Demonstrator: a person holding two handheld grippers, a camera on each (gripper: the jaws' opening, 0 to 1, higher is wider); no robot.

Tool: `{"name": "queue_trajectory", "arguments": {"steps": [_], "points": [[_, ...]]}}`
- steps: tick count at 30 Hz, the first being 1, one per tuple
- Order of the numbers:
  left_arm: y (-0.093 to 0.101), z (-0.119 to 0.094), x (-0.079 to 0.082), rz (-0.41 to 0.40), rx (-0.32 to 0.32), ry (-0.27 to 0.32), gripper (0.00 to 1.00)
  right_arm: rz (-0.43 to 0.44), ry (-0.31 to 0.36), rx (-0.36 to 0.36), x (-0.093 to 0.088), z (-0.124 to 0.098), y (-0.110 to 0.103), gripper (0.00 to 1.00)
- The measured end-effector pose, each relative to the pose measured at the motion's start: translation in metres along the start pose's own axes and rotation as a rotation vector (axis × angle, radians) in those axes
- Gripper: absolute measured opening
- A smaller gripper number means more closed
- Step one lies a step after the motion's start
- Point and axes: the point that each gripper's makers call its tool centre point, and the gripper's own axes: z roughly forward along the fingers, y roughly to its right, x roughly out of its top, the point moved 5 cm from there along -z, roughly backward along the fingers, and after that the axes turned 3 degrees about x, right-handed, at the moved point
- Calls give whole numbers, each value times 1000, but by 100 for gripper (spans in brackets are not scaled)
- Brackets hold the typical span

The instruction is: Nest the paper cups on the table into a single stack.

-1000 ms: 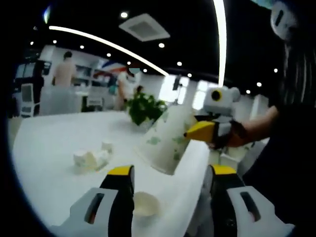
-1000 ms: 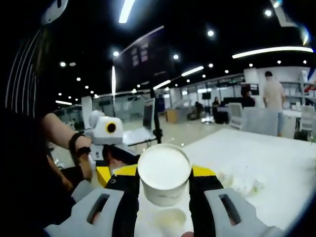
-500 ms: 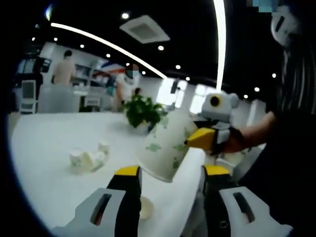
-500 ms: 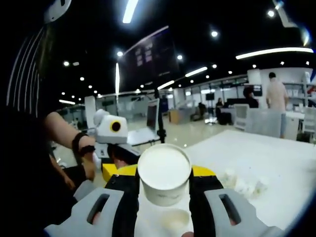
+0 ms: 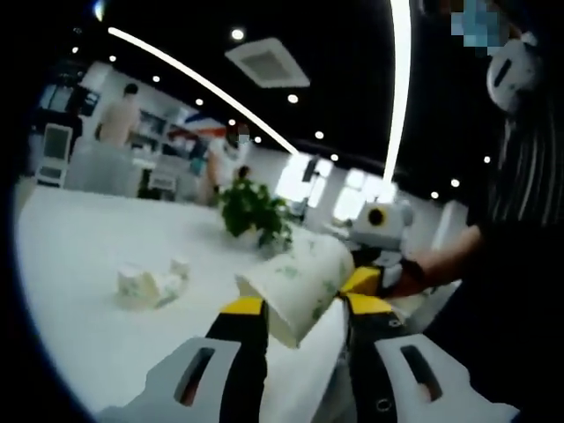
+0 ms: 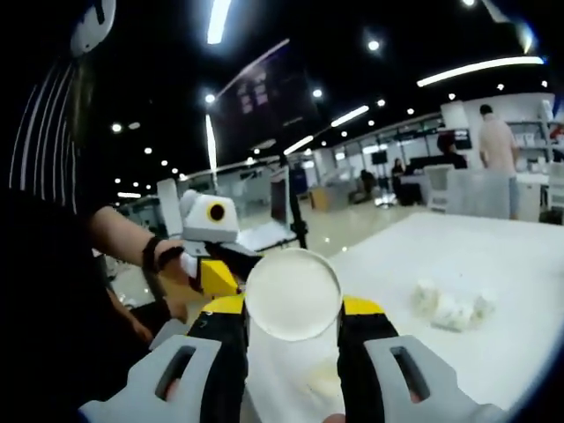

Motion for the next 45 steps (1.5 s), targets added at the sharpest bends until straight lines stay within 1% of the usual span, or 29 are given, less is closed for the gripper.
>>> {"name": "queue_trajectory", "arguments": {"steps": [1,2,5,10,12,15,16,19,24,27,29,31,34,37,39,42,44,45], "points": [[0,-1,2,16,-2,1,27,5,-5,6,-3,-1,-1,35],[0,-1,3,15,-6,-2,25,5,-4,10,-4,-1,-2,35],[2,0,7,-1,-28,-12,22,10,-4,24,-6,0,-5,35],[4,-1,12,17,-36,-11,19,18,-3,39,-10,1,-7,35],[5,0,13,-11,-48,-13,18,11,1,39,-10,2,-7,35],[6,-1,14,-24,-57,-18,14,19,2,51,-11,2,-7,35],[8,-1,14,-27,-65,-23,12,20,4,57,-11,2,-8,34],[11,-3,13,-50,-87,-44,9,31,-3,67,-15,3,-8,34],[16,-2,16,-46,-119,-70,6,54,4,70,-18,1,-8,32],[20,-1,15,-34,-141,-87,4,23,-10,67,-18,2,-8,32],[21,0,14,-49,-162,-103,2,13,-14,65,-17,3,-6,33],[25,1,13,-43,-186,-124,0,12,-8,61,-16,4,-5,34],[24,4,13,-1,-182,-140,0,1,-12,54,-14,5,-3,36],[21,4,13,-18,-180,-158,0,-6,-11,49,-15,5,-2,37],[21,4,12,-14,-181,-172,0,-5,-6,43,-16,4,-2,38],[22,7,11,1,-182,-188,0,-1,-9,39,-19,2,-3,40],[21,9,10,42,-174,-190,0,-10,-15,29,-21,-1,-3,42],[21,10,9,40,-174,-192,0,-8,-15,26,-22,-2,-2,43]]}}
